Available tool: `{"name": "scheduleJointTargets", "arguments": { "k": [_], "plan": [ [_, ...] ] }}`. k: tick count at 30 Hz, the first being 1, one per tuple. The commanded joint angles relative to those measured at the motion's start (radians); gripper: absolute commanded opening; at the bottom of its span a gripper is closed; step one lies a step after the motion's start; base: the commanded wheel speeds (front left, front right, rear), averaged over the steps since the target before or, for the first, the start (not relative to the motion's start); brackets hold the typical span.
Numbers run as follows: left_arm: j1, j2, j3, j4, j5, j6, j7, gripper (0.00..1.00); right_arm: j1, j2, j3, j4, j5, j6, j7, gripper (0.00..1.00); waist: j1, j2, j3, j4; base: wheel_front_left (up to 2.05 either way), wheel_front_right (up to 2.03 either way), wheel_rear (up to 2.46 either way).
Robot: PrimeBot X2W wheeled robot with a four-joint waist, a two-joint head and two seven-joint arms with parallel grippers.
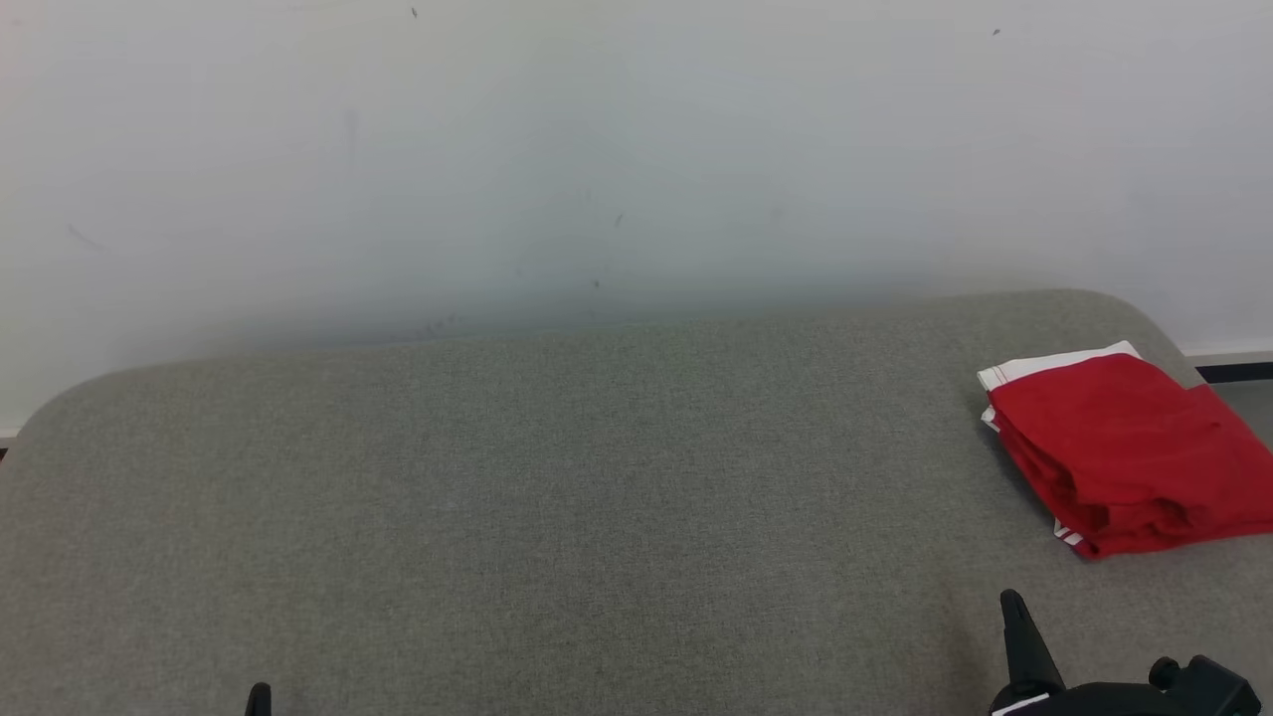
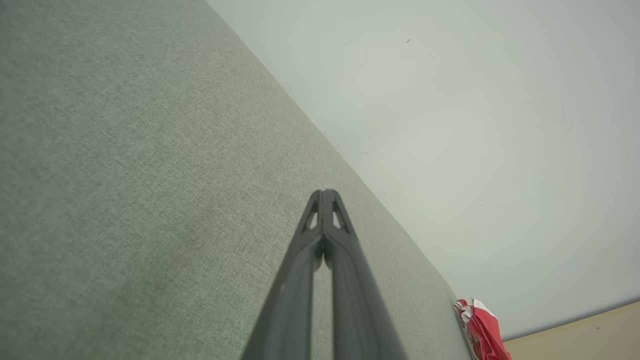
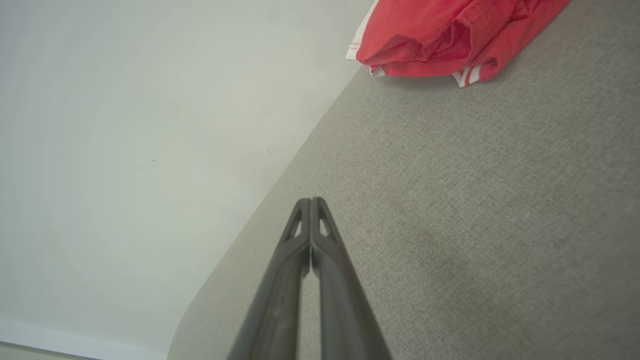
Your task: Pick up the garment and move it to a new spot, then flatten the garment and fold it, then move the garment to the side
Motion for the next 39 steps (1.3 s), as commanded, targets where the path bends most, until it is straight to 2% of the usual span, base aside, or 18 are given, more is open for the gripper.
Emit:
{"name": "scheduleJointTargets", "arguments": {
  "k": [1,29,39],
  "plan": [
    [-0.027,0.008,0.009,-0.005,-0.021,-0.005,0.004,0.00,-0.027,0.003,-0.006,-0.005,0.024,0.000,0.005,0.00,-0.0001,-0.0001,0.001,0.000,0.00,0.00,0.00],
    [-0.104,0.009,0.067,0.067,-0.336,-0.039,0.087,0.00,-0.134,0.033,-0.066,0.067,0.325,0.000,0.088,0.00,-0.0001,-0.0001,0.041,0.005,0.00,0.00,0.00],
    [-0.122,0.007,0.083,0.087,-0.418,-0.047,0.110,0.00,-0.164,0.040,-0.082,0.086,0.404,0.000,0.108,0.00,-0.0001,-0.0001,0.054,0.006,0.00,0.00,0.00]
  ]
}}
